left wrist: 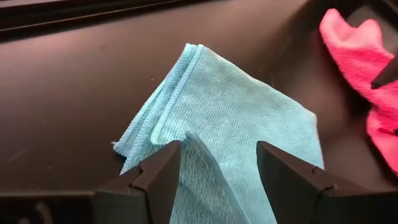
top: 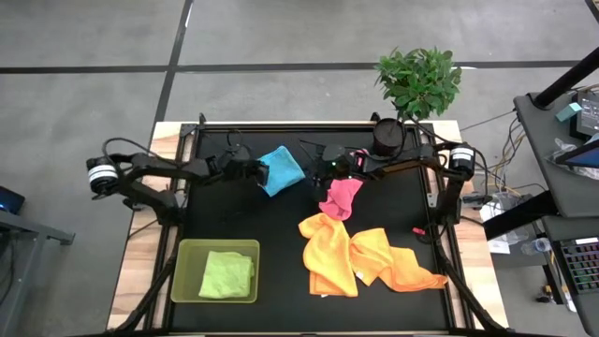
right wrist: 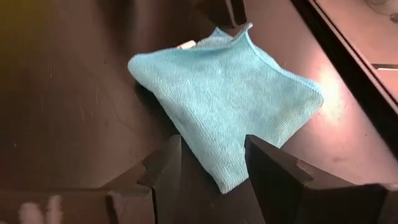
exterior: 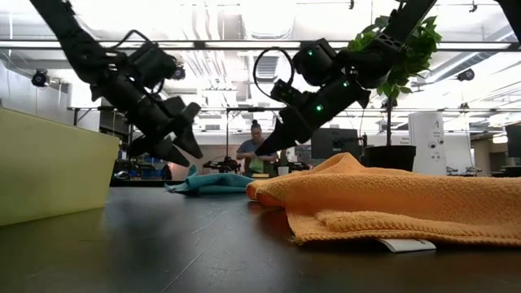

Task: Fold microfiber towels
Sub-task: Fold the blue microfiber towel

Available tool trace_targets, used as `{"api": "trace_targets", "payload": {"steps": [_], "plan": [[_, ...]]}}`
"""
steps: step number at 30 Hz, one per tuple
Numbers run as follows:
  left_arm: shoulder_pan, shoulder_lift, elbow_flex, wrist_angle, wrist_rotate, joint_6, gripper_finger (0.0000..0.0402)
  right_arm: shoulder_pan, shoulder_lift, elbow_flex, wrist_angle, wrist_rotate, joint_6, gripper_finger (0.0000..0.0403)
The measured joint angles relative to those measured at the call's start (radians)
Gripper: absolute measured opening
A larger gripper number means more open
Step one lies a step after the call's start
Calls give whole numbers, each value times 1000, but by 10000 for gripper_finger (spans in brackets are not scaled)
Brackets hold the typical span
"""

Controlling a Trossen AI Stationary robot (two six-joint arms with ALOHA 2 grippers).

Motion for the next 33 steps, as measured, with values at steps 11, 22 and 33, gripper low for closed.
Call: {"api": "trace_targets", "payload": {"steps": [11, 22, 33], "plan": [[0, 169, 166, -214, -115, -78, 193, 0, 1, -22, 23, 0, 0, 169], [-2, 162, 184, -429, -150, -130, 193, 0, 1, -38, 20, 0, 34, 169], [-2, 104, 186, -437, -150, -56, 193, 2, 1, -43, 30, 0, 21, 169]]}}
